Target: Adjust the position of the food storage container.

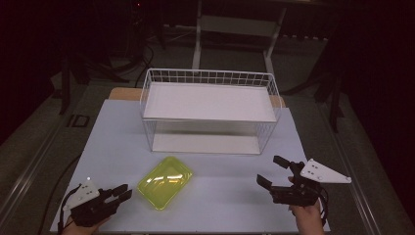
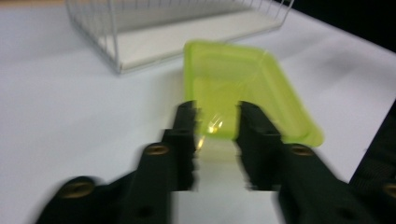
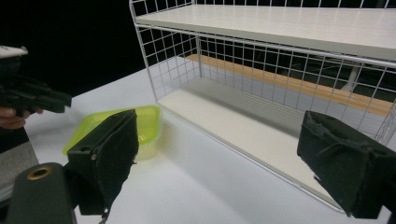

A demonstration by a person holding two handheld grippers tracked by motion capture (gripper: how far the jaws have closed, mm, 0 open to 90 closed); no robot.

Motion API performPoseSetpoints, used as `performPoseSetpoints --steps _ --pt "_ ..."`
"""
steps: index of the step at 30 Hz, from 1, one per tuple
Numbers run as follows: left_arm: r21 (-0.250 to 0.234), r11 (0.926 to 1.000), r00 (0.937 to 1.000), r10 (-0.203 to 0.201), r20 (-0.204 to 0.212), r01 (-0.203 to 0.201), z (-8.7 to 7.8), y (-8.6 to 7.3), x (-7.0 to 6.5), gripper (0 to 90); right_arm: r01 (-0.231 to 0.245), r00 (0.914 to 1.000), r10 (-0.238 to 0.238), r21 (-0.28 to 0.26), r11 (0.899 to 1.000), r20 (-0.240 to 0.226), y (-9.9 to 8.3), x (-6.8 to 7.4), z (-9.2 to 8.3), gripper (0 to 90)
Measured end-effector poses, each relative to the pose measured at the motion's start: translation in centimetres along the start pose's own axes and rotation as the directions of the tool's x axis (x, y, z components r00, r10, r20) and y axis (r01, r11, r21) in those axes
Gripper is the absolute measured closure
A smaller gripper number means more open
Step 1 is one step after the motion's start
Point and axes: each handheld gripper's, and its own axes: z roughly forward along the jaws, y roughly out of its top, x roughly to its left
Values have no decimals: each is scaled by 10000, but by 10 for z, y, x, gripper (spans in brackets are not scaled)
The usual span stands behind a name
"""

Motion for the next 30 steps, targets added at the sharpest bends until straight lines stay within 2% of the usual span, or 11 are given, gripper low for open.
performPoseSetpoints --steps 1,3,4,6,7,10,14,16,20,28,30 --pt "181 9994 9996 283 69 -284 2 0 -1 821 -88 10000 88 -17 10000 -40 -1 -1 1 125" --pt "459 9975 9984 537 152 -544 5 -1 -2 882 -96 10000 96 37 9999 -18 -3 -1 2 126" --pt "459 9975 9984 537 152 -544 5 -1 -2 897 -96 10000 96 37 9999 -18 -3 -1 2 126" --pt "1016 9867 9918 1243 302 -1268 15 -3 -8 898 -142 9999 142 102 9998 -46 -6 -2 3 126" --pt "1068 9853 9907 1295 409 -1332 17 -3 -9 900 -167 9998 168 76 9998 -61 -6 -2 3 126" --pt "1107 9847 9901 1295 539 -1348 21 -2 -11 900 -248 9996 249 65 9997 -104 -7 -4 4 126" --pt "1114 9873 9929 1078 510 -1129 30 -2 -9 900 -313 9995 314 129 9994 -87 -9 -5 4 126" --pt "1120 9858 9920 1228 288 -1253 36 -1 -8 900 -298 9995 299 109 9995 -89 -9 -5 3 126" --pt "1045 9872 9927 1208 68 -1208 46 3 -7 900 -321 9994 322 86 9994 -95 -10 -6 2 126" --pt "865 9859 9891 1459 -206 -1436 67 14 3 900 -338 9993 339 114 9994 -123 -12 -7 3 127" --pt "755 9877 9900 1390 -234 -1369 74 18 6 900 -341 9993 342 119 9993 -136 -12 -7 3 127"
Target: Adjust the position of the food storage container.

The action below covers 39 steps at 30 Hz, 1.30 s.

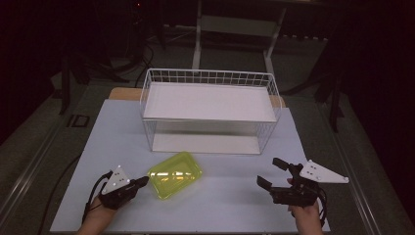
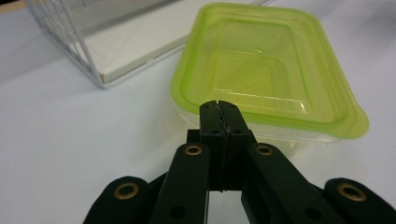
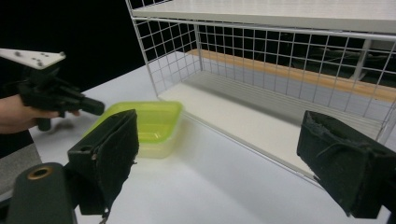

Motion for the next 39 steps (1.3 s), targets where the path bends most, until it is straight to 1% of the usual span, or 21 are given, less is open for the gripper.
performPoseSetpoints --steps 1,5,8,10,12,13,15,16,18,21,22,23,25,29,30,33,35,39 --pt "-23 10000 9999 60 -155 -61 3 2 1 900 -35 10000 35 51 10000 -8 -1 0 0 127" --pt "-270 9996 9999 -7 -154 3 15 9 5 900 -26 10000 27 101 9999 -57 -1 0 1 130" --pt "-316 9995 9999 82 -146 -87 25 14 5 900 -40 9999 43 181 9998 -128 -3 0 3 130" --pt "-286 9994 9996 213 -182 -219 31 17 4 900 -3 9999 7 237 9997 -165 -3 0 4 130" --pt "-318 9993 9997 212 -118 -215 37 19 4 900 -27 9998 32 261 9997 -176 -3 0 4 130" --pt "-314 9993 9997 211 -154 -215 40 20 4 900 -7 9998 13 282 9996 -195 -4 0 4 130" --pt "-383 9991 9998 167 -78 -170 45 22 3 900 -3 9998 8 279 9996 -184 -4 0 4 130" --pt "-396 9990 9997 209 -84 -212 48 23 3 900 -3 9998 8 279 9996 -184 -4 0 4 130" --pt "-471 9988 9999 133 56 -130 53 25 2 900 -16 9998 21 296 9996 -174 -4 0 4 130" --pt "-482 9987 9997 188 160 -180 62 29 -2 900 -22 9998 28 322 9995 -180 -5 -1 5 130" --pt "-506 9986 9997 163 207 -153 65 30 -3 900 -34 9998 41 308 9995 -216 -5 -1 5 131" --pt "-516 9984 9994 242 243 -229 67 31 -4 900 -50 9996 59 326 9995 -282 -5 -1 5 132" --pt "-520 9983 9993 272 259 -259 70 33 -6 900 -53 9994 65 322 9995 -345 -5 -2 5 132" --pt "-493 9983 9991 336 269 -323 69 34 -6 900 -27 9995 37 308 9995 -317 -6 -3 5 131" --pt "-582 9977 9990 365 267 -349 63 33 -6 900 -23 9994 35 347 9994 -357 -6 -4 4 124" --pt "-600 9975 9989 384 264 -368 53 31 -7 900 2 9993 12 366 9993 -375 -6 -3 5 124" --pt "-593 9980 9991 257 341 -236 51 29 -8 900 1 9992 13 353 9994 -389 -6 -3 6 124" --pt "-413 9972 9976 630 296 -617 53 27 -14 900 165 9991 -150 375 9992 -407 -6 0 6 145"
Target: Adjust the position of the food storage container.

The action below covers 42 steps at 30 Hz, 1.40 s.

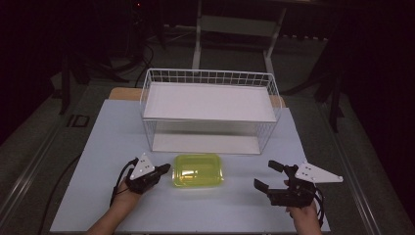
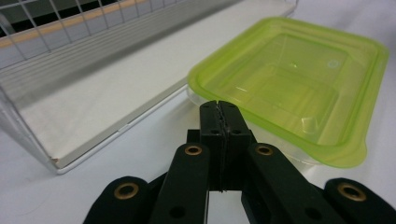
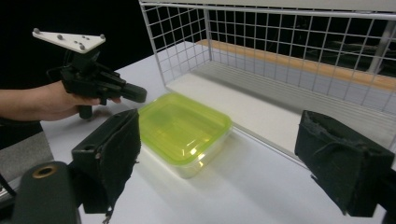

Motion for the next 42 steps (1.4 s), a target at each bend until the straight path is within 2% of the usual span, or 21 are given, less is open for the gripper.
performPoseSetpoints --steps 4,6,16,26,31,33,34,35,36,38,40,41,42 --pt "-29 10000 9997 -52 231 53 6 1 -2 900 52 10000 -52 17 10000 7 -1 1 1 145" --pt "-47 10000 9998 31 189 -31 9 2 -5 900 67 10000 -67 49 10000 -2 -2 0 2 145" --pt "-58 9999 9986 122 518 -119 20 8 -11 900 -6 10000 6 123 9999 43 -4 -3 3 143" --pt "-46 10000 9970 68 767 -64 38 14 -19 900 54 10000 -54 261 9996 20 -6 -3 6 143" --pt "-152 9999 9969 -2 782 14 41 15 -19 899 82 10000 -83 205 9998 47 -6 -3 5 143" --pt "-186 9998 9975 97 697 -84 39 17 -18 891 56 10000 -56 176 9998 14 -6 -4 4 143" --pt "-305 9995 9973 143 714 -122 36 18 -17 867 47 10000 -47 142 9999 37 -6 -3 4 135" --pt "-414 9989 9978 234 621 -208 32 19 -16 803 -182 9995 184 73 9998 -267 -6 -4 5 133" --pt "-510 9986 9982 193 569 -164 29 21 -16 803 -182 9995 184 73 9998 -267 -6 -4 5 133" --pt "-617 9981 9985 20 540 14 20 26 -14 727 -170 9991 171 35 9998 -376 -5 -1 6 132" --pt "-637 9976 9958 -225 883 282 13 30 -12 597 202 9994 -199 84 9998 -279 -3 4 9 131" --pt "-608 9970 9953 -423 868 477 9 33 -12 548 393 9992 -392 57 9992 -123 -3 6 9 131" --pt "-638 9955 9936 -644 926 705 6 34 -12 444 706 9975 -706 28 9975 85 -2 9 11 131"
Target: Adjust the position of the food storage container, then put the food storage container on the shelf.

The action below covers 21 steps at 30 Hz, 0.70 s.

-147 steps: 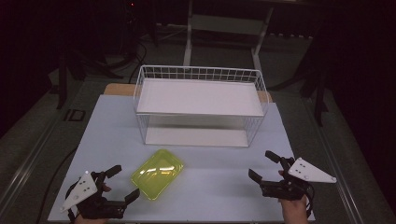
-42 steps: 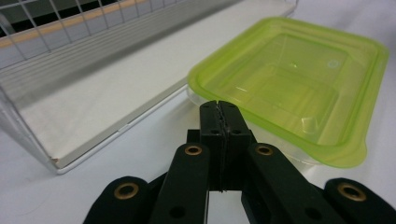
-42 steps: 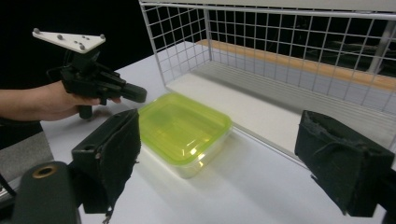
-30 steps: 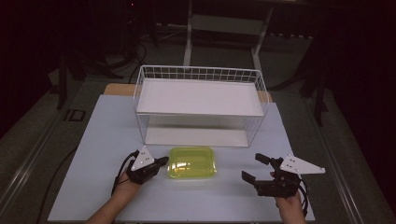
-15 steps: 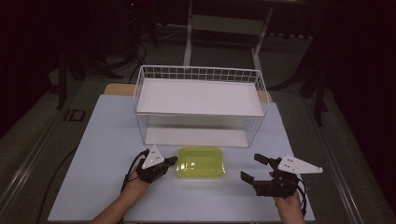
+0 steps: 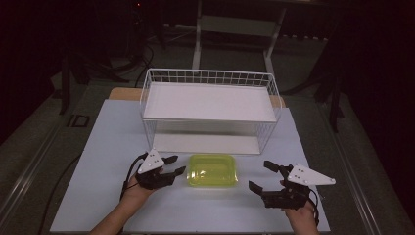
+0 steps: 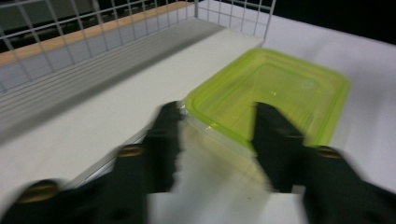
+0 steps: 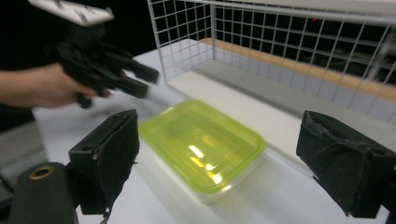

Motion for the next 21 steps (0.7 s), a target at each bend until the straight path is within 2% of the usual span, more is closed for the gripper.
performPoseSetpoints --steps 1,2,3,5,6,7,8,9,10,12,14,15,16,19,20,21 --pt "15 9991 9990 -426 120 426 -6 5 -1 383 119 9999 -120 63 9999 46 1 1 1 130" --pt "15 9991 9990 -426 120 426 -6 5 -1 188 119 9999 -120 63 9999 46 1 1 1 130" --pt "-29 9983 9983 -577 106 577 -9 7 -2 188 356 9989 -362 202 9992 296 3 3 3 122" --pt "-80 9970 9963 -760 397 763 -15 12 -4 60 256 9991 -261 127 9996 339 5 2 4 122" --pt "-63 9969 9961 -777 411 780 -18 15 -5 24 230 9988 -234 100 9997 441 7 2 4 123" --pt "-117 9955 9939 -930 597 939 -20 19 -6 22 275 9982 -276 13 9996 542 8 1 4 123" --pt "-117 9955 9939 -930 597 939 -20 19 -6 22 379 9973 -375 -42 9993 631 9 0 4 123" --pt "-242 9946 9903 -986 979 1014 -23 24 -7 23 449 9946 -437 -103 9989 940 10 0 5 123" --pt "-407 9957 9916 -787 1022 832 -24 26 -10 23 512 9925 -491 -162 9986 1115 11 -1 5 123" --pt "-268 9982 9935 -506 1023 536 -23 30 -12 24 706 9887 -659 -310 9970 1347 13 -1 6 124" --pt "-268 9982 9935 -506 1023 536 -23 30 -12 24 856 9856 -797 -336 9958 1494 13 -1 7 124" --pt "-218 9988 9938 -420 1027 445 -18 33 -14 24 911 9902 -913 68 9958 1058 15 -1 12 148" --pt "-126 9989 9937 -427 1032 442 -17 34 -14 24 910 9902 -919 133 9958 1049 15 0 15 176" --pt "-70 9984 9933 -557 1008 566 -13 35 -15 24 917 9925 -930 198 9956 790 13 0 21 178" --pt "-21 9989 9945 -455 947 459 -9 36 -15 24 577 9971 -594 357 9977 476 9 -1 27 189" --pt "-21 9989 9945 -455 947 459 -9 36 -15 24 410 9980 -443 736 9964 441 8 -2 32 188"
